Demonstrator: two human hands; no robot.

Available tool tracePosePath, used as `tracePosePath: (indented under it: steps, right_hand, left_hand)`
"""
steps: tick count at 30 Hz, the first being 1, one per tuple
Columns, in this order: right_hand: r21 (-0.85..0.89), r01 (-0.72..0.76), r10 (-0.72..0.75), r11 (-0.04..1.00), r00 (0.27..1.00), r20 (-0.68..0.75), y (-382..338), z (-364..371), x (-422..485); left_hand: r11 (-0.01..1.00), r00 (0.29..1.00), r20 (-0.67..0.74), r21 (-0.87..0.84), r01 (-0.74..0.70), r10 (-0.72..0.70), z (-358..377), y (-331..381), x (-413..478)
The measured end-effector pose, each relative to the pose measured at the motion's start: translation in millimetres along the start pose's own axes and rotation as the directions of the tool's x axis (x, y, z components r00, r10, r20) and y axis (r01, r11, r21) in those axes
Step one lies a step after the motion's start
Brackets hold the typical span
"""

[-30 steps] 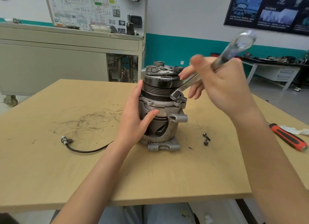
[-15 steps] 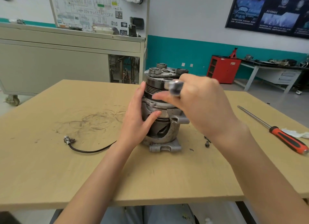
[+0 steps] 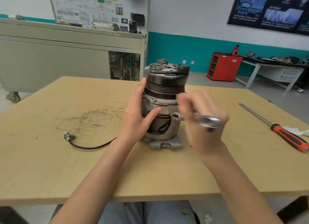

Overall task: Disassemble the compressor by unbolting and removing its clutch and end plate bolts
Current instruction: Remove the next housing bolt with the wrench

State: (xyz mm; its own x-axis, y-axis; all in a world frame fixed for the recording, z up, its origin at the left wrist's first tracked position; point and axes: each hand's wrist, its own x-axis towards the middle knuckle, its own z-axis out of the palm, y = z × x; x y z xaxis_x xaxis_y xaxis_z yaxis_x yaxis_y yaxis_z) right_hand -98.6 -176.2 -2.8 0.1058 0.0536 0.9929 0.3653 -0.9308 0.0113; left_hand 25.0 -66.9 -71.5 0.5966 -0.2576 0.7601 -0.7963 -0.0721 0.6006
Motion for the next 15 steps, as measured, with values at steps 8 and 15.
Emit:
tracePosePath:
  steps: [8, 15]
  right_hand:
    - [0.691, -0.718, 0.678, -0.084, 0.467, 0.568, 91, -9, 13]
    - [0.529, -0.737, 0.35, -0.42, 0.407, 0.844, 122, 15, 22]
  left_hand:
    - [0.999, 0.999, -0.009, -0.004, 0.038, -0.038, -1, 7, -2]
    - [0.999, 0.999, -0.015, -0.006, 0.036, -0.036, -1, 6, -1]
